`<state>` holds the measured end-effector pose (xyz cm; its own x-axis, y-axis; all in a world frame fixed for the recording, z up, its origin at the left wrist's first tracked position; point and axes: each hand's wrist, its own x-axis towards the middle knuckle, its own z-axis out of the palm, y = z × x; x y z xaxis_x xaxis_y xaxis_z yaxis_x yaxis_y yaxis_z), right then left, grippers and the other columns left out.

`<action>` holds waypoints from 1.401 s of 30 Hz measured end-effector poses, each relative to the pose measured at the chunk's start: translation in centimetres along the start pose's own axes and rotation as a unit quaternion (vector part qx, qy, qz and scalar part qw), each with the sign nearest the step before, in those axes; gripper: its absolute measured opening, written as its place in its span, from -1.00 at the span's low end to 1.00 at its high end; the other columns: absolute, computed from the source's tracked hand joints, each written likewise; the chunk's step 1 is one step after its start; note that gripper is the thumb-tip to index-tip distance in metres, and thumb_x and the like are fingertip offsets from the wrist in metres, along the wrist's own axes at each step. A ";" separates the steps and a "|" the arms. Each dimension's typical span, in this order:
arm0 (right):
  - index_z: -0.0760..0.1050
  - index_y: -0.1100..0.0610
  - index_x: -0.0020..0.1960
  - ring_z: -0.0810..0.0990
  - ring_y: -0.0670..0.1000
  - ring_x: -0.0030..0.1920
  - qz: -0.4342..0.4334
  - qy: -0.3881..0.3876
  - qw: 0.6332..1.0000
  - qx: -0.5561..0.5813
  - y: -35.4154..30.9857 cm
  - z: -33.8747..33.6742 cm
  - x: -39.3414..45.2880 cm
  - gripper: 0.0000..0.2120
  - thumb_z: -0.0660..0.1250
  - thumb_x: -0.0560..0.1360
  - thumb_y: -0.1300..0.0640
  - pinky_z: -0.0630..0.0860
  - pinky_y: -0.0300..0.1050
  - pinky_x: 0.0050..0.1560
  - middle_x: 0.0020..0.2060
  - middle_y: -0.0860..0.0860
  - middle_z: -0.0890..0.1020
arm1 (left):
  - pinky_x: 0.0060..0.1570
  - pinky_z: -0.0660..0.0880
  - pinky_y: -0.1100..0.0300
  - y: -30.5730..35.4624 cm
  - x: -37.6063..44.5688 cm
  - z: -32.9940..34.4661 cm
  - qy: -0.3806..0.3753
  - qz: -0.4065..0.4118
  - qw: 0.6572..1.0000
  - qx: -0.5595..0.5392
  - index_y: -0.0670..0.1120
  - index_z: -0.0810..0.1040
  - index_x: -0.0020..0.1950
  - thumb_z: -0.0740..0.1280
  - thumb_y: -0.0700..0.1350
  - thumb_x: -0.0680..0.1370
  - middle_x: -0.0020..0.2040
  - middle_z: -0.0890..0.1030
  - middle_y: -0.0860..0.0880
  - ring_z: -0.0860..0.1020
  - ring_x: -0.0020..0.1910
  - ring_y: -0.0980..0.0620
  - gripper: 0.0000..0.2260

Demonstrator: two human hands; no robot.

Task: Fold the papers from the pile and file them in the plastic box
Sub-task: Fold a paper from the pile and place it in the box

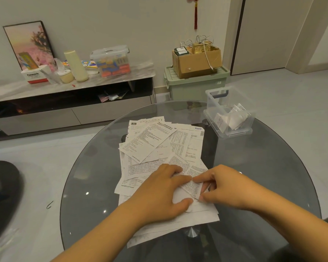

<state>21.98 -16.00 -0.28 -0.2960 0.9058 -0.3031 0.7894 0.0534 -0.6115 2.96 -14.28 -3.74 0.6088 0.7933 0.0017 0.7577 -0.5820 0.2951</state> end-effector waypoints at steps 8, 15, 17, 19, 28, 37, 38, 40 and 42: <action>0.56 0.00 0.14 0.48 -0.33 -0.47 -0.032 -0.033 0.988 0.150 -0.4 -1.8 -1.5 -0.64 0.31 0.45 0.35 0.33 -0.54 -0.35 -0.50 -0.32 0.56 | 0.18 0.34 0.27 0.5 0.2 -0.2 0.047 0.018 0.998 -0.031 0.12 0.47 0.28 0.32 0.21 0.47 0.21 0.45 0.17 0.35 0.20 0.19 -0.58; 0.49 -0.22 0.13 0.41 -0.29 -0.26 -0.040 0.103 0.993 -0.047 0.7 -1.1 -0.9 -0.65 0.43 0.39 0.02 0.28 -0.43 -0.18 -0.13 -0.21 0.42 | 0.07 0.47 0.19 0.1 0.0 -0.8 0.047 0.012 0.992 -0.113 0.01 0.63 0.11 0.25 0.02 0.55 0.05 0.63 0.11 0.54 0.06 0.15 -0.76; 0.51 -0.23 0.06 0.37 -0.26 -0.20 -0.044 0.111 0.990 -0.070 0.9 -0.9 -0.7 -0.74 0.41 0.41 -0.01 0.22 -0.34 -0.06 -0.12 -0.20 0.38 | 0.00 0.44 0.31 -0.1 -0.1 -0.8 0.053 -0.003 0.987 -0.153 0.00 0.65 0.07 0.29 -0.03 0.56 0.01 0.64 0.12 0.52 0.00 0.21 -0.82; 0.55 -0.19 -0.05 0.38 -0.20 -0.15 -0.048 0.119 0.990 -0.055 1.2 -0.8 -0.3 -0.86 0.41 0.42 0.00 0.24 -0.28 -0.02 -0.09 -0.16 0.43 | -0.03 0.43 0.36 -0.3 -0.2 -0.8 0.065 -0.022 0.982 -0.177 -0.01 0.64 0.06 0.32 -0.06 0.54 -0.02 0.64 0.12 0.51 -0.03 0.22 -0.84; 0.50 -0.08 -0.15 0.52 -0.16 -0.11 -0.054 0.173 0.983 0.038 1.8 0.9 2.0 -0.92 0.41 0.43 0.02 0.39 -0.40 -0.16 -0.23 -0.20 0.57 | 0.18 0.45 0.28 0.3 0.2 -0.7 0.083 -0.078 0.973 -0.202 0.17 0.36 0.26 0.39 -0.08 0.49 0.12 0.47 0.23 0.47 0.12 0.24 -0.60; 0.33 -0.13 0.22 0.30 -0.10 0.06 -0.011 0.181 0.983 -0.023 1.5 2.6 3.6 -0.56 0.40 0.41 -0.11 0.28 -0.19 0.14 -0.10 -0.18 0.41 | 0.30 0.25 0.35 -0.5 0.6 0.4 0.067 -0.091 0.979 -0.168 0.21 0.09 0.48 0.42 -0.07 0.48 0.27 0.24 0.18 0.28 0.26 0.23 -0.30; 0.30 -0.15 0.25 0.27 -0.10 0.07 -0.010 0.182 0.983 -0.031 1.6 2.6 3.6 -0.54 0.39 0.42 -0.10 0.26 -0.18 0.16 -0.07 -0.18 0.38 | 0.32 0.25 0.33 -0.6 0.6 0.3 0.067 -0.088 0.981 -0.158 0.20 0.15 0.46 0.41 -0.07 0.48 0.26 0.23 0.19 0.28 0.27 0.20 -0.35; 0.25 -0.18 0.27 0.25 -0.09 0.08 -0.015 0.179 0.983 -0.036 1.6 2.7 3.5 -0.52 0.38 0.44 -0.06 0.25 -0.16 0.17 -0.04 -0.17 0.34 | 0.37 0.23 0.24 -1.0 0.7 0.3 0.058 -0.086 0.985 -0.139 0.18 0.31 0.40 0.41 -0.05 0.48 0.22 0.22 0.23 0.26 0.31 0.15 -0.47; 0.21 -0.19 0.27 0.26 -0.09 0.07 -0.024 0.176 0.984 -0.025 1.6 2.5 3.4 -0.50 0.38 0.45 0.01 0.24 -0.16 0.16 -0.04 -0.16 0.33 | 0.38 0.24 0.14 -1.6 0.6 0.1 0.036 -0.085 0.988 -0.124 0.16 0.43 0.33 0.40 -0.03 0.49 0.21 0.26 0.24 0.28 0.32 0.10 -0.57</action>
<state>20.84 -13.88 -4.15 -0.1359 0.9907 0.0028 0.8069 0.1123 -0.5799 2.17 -12.90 -4.30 0.4522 0.8919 -0.0036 0.7617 -0.3841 0.5218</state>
